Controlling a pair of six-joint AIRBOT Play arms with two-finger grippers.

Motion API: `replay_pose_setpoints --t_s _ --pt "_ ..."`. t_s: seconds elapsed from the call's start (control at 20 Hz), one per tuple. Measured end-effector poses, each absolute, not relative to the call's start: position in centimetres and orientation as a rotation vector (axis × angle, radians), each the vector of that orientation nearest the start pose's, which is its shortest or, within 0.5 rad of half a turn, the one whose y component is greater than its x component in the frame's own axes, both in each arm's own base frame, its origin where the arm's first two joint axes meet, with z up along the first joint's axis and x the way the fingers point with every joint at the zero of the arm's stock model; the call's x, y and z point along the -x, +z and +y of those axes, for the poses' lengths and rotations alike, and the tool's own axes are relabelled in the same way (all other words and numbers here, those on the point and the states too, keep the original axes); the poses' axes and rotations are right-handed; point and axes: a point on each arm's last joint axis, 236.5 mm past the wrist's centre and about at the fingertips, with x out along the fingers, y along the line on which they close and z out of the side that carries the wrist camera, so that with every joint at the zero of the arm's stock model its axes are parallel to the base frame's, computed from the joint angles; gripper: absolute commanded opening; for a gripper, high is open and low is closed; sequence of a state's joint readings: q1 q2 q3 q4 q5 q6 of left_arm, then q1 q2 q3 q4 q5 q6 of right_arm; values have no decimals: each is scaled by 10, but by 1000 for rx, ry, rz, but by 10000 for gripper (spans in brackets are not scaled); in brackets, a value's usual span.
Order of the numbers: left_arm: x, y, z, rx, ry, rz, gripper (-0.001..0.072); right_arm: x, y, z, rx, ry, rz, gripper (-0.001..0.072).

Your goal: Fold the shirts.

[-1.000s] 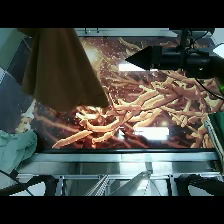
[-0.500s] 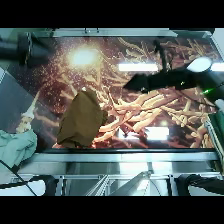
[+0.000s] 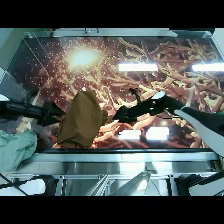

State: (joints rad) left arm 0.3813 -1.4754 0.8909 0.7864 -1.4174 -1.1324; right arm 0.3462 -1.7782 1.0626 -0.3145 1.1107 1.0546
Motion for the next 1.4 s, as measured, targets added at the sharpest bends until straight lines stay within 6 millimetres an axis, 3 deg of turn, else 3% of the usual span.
replay_pose_setpoints --t_s 0.2,0.3,0.4,0.45,0.5,0.55,0.6,0.75,0.85,0.95,1.0,1.15,1.25,1.4 --pt "-282 -86 -64 889 -471 1613 695 -312 -92 361 -824 924 1560 447" --pt "-279 -91 -66 897 -476 1624 695 -317 -94 369 -852 918 1557 361" --pt "-278 -92 -67 904 -478 1626 694 -323 -96 373 -882 896 1558 358" --pt "-277 -93 -66 906 -477 1626 649 -326 -98 374 -890 887 1561 276" --pt "-277 -94 -66 908 -475 1625 432 -329 -100 375 -899 877 1560 89" --pt "-278 -97 -64 897 -463 1621 157 -332 -101 376 -906 871 1559 52" --pt "-279 -98 -63 895 -461 1617 12 -334 -102 377 -908 870 1559 19" --pt "-282 -97 -63 886 -476 1602 18 -340 -102 379 -902 878 1548 18" --pt "-294 -84 -66 899 -515 1550 18 -346 -98 377 -885 897 1524 18" --pt "-321 -45 -74 927 -609 1421 18 -361 -88 366 -851 901 1476 18" --pt "-336 -17 -78 936 -663 1342 17 -371 -70 361 -859 925 1440 18" --pt "-376 96 -87 895 -840 1030 17 -402 17 341 -859 1039 1263 18" --pt "-385 169 -95 795 -919 849 19 -415 100 325 -813 1122 1080 18" --pt "-381 249 -122 642 -1000 660 18 -399 207 309 -667 1210 834 18"
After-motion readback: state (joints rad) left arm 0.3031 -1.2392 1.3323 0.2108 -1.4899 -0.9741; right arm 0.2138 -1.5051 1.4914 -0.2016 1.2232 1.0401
